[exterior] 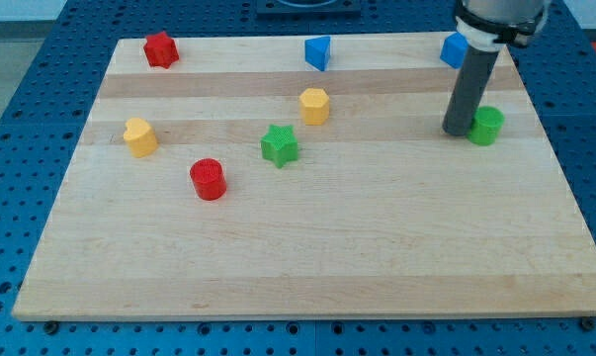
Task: Move the red circle to the bottom left
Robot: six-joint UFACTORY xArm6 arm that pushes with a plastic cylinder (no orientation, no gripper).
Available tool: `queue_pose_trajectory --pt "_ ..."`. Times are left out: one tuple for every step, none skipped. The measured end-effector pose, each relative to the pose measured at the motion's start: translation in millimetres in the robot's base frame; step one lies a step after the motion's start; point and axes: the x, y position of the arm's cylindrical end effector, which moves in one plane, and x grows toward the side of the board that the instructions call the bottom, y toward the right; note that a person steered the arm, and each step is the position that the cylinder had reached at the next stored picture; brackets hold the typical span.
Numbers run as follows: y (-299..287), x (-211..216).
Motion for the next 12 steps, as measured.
queue_pose_trajectory --pt "6.0 0.0" --pt "6.0 0.0" --pt "-10.7 3.4" --pt "-49.4 26.0" --pt "-98.1 56.1" --pt "-157.6 79.6" --pt "-216.9 90.7" --pt "-242.1 89.0" --pt "-256.6 78.2" --pt "-272.1 63.8" --pt "-283.0 56.6" --pt "-292.0 65.1"
